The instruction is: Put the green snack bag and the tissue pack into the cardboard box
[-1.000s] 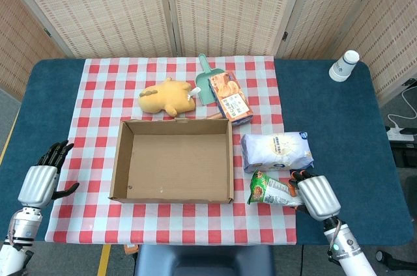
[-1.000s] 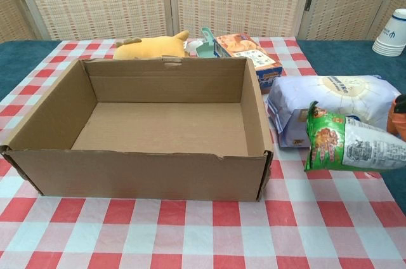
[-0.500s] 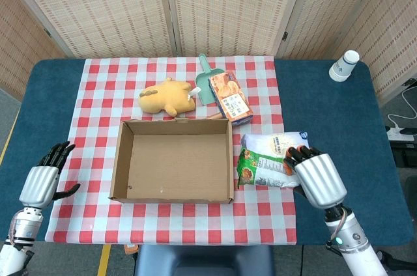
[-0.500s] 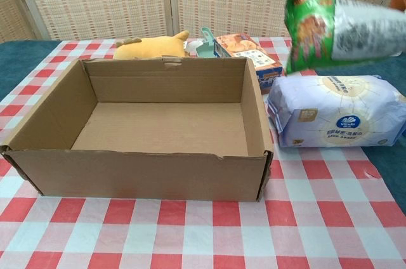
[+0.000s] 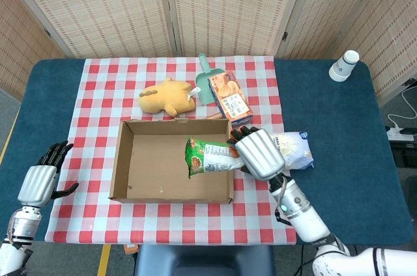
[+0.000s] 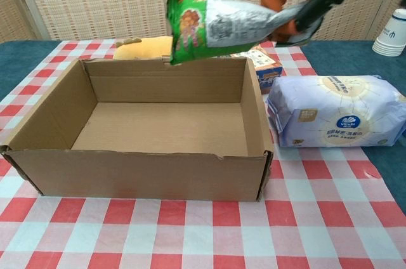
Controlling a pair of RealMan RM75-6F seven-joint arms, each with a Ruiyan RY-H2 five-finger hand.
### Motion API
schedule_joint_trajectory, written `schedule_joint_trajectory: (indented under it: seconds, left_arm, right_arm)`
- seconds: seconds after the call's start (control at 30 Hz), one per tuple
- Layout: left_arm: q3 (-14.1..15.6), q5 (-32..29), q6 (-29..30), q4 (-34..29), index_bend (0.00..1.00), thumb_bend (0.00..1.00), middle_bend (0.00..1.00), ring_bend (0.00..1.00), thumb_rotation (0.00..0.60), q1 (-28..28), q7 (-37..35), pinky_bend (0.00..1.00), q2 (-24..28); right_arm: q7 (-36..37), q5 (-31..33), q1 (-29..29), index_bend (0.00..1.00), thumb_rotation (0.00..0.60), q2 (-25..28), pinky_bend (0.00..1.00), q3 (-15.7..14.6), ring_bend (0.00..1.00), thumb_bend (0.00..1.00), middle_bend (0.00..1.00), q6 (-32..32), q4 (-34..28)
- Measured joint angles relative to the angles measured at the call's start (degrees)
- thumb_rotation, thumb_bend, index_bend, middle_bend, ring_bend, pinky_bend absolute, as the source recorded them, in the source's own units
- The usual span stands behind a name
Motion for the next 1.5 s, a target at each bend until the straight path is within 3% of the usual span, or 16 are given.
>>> schedule_joint_trajectory:
  seconds: [0.2,0.57,0.67,0.73,0.8,0.83,0.93,1.27,1.5]
  left_arm:
    - [-0.2,-0.3,-0.2,0.1,0.08,0.19,0.01,0.00,0.600,0.0,-1.3,0.21,0.4]
    - [-0.4,-0.7,-0.8,0.7,0.08,0.19,0.01,0.00,0.600,-0.1,-2.5,0.21,0.5]
    - [-0.5,-0.9,-1.0,0.9,0.08,0.19,0.01,0.00,0.600,-0.2,-2.9,0.21,0.6]
    - [-0.5,-1.0,-1.0,0.9,0.09,0.19,0.01,0.00,0.600,-0.2,-3.1,0.21,0.6]
    - [-0.5,-1.0,-1.0,1.0,0.09,0.19,0.01,0.00,0.600,-0.2,-3.4,0.21,0.6]
    - [-0.5,-1.0,-1.0,1.0,0.09,0.19,0.01,0.00,0.600,-0.2,-3.4,0.21,0.6]
    - [-0.5,-0.9,-1.1,1.0,0.09,0.19,0.01,0.00,0.600,-0.2,-3.3,0.21,0.6]
    - [-0.5,-1.2,-1.5,1.2,0.09,0.19,0.01,0.00,0.600,-0.4,-2.7,0.21,0.3]
    - [-0.3,-1.1,-1.7,1.3,0.09,0.19,0.01,0.00,0.600,-0.5,-2.2,0.21,0.0]
  right_arm:
    - [-0.5,3.6,6.2,0.70,0.600,-8.7,0.63,1.2,0.44,0.37,0.46,-2.0,9.1]
    - [4.2,6.2,14.2,0.69,0.600,-17.4,0.63,3.5,0.44,0.36,0.46,-5.0,23.9]
    - [7.0,5.9,15.6,0.57,0.600,-18.8,0.56,3.6,0.37,0.16,0.45,-5.7,26.5]
    - [9.3,5.8,16.0,0.40,0.600,-19.0,0.31,3.6,0.19,0.02,0.34,-6.6,27.0]
    - [11.7,6.1,16.3,0.20,0.600,-18.6,0.07,3.4,0.04,0.00,0.18,-8.3,26.9]
    - [12.3,6.3,16.4,0.11,0.600,-18.2,0.02,3.2,0.00,0.00,0.11,-9.2,26.8]
    - [13.1,7.7,16.9,0.00,0.600,-16.4,0.00,2.9,0.00,0.00,0.02,-11.1,26.1]
    - [13.3,6.2,15.6,0.00,0.600,-11.4,0.00,2.3,0.00,0.00,0.02,-6.6,21.6]
    - [6.9,9.6,12.1,0.05,0.600,-0.1,0.00,1.3,0.00,0.00,0.02,-3.6,12.9]
